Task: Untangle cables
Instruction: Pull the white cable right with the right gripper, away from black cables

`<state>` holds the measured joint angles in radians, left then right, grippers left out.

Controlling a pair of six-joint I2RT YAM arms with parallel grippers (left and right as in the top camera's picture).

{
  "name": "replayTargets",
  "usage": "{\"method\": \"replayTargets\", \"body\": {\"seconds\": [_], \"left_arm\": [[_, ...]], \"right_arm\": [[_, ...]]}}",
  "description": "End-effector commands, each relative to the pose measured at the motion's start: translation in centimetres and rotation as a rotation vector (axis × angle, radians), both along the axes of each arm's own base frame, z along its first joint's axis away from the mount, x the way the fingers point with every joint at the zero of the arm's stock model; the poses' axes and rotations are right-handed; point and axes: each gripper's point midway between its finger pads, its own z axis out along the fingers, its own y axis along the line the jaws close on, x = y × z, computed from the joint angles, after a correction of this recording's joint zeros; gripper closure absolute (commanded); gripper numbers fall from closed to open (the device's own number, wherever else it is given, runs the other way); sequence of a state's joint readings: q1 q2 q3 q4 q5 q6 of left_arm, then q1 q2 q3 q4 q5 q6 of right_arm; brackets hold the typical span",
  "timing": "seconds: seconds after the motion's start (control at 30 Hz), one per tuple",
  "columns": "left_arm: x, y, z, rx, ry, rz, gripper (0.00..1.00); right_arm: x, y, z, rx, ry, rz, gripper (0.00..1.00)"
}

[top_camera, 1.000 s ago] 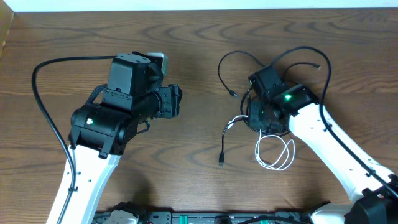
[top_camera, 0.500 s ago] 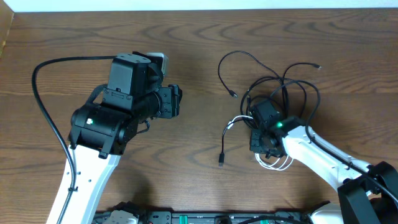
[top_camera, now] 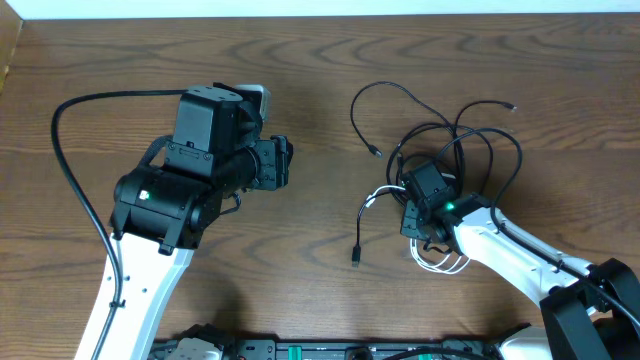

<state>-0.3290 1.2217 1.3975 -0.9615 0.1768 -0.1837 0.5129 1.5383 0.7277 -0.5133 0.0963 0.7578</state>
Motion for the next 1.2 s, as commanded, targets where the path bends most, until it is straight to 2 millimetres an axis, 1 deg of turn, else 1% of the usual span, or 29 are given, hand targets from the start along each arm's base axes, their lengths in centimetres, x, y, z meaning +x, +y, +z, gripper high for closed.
{"method": "replayTargets", "body": {"seconds": [0.0,0.27,0.3,0.33,0.43,0.47,0.67,0.73,0.8,0.87,0.97,1.07,1.17], "left_arm": [[0.1,0.3,0.0,0.005,-0.002,0.013,0.37],[0.1,0.3,0.0,0.006,-0.002,0.012,0.37],[0.1,0.3,0.0,0.005,-0.002,0.013,0.37],[0.1,0.3,0.0,0.005,-0.002,0.013,0.37],[0.1,0.3,0.0,0.006,-0.002,0.012,0.37],[0.1,0.3,0.0,0.006,-0.002,0.012,0.37],[0.1,0.3,0.0,0.006,-0.002,0.012,0.37],[0.1,0.3,0.0,0.006,-0.002,0.012,0.37],[0.1,0.3,0.0,0.005,-0.002,0.013,0.37],[0.1,0.3,0.0,0.006,-0.003,0.013,0.37],[0.1,0.3,0.0,0.005,-0.003,0.012,0.37],[0.1,0.3,0.0,0.006,-0.003,0.013,0.37],[0.1,0.3,0.0,0.005,-0.003,0.012,0.37]], "right_arm": [[-0.2,-0.7,-0.8,-0.032,0.008,-0.052,0.73],[0.2,-0.4,-2.5,-0.034,0.021,-0.069,0.73],[0.3,-0.3,-2.6,-0.031,0.020,-0.077,0.75],[0.5,-0.2,-2.7,-0.026,0.013,-0.079,0.78],[0.9,0.2,-2.5,-0.008,-0.001,-0.078,0.96],[1.0,0.3,-2.5,-0.002,-0.003,-0.077,0.99],[1.0,0.4,-2.4,0.005,-0.002,-0.075,0.99],[1.1,0.8,-2.1,0.024,-0.005,-0.058,0.99],[1.4,1.9,-1.2,0.067,-0.013,0.005,0.99],[1.7,3.4,0.3,0.123,-0.025,0.090,0.99],[2.5,4.7,3.6,0.174,-0.059,0.173,0.99],[3.6,4.9,7.6,0.180,-0.117,0.227,0.99],[5.3,4.0,11.2,0.169,-0.189,0.200,0.99]]}}
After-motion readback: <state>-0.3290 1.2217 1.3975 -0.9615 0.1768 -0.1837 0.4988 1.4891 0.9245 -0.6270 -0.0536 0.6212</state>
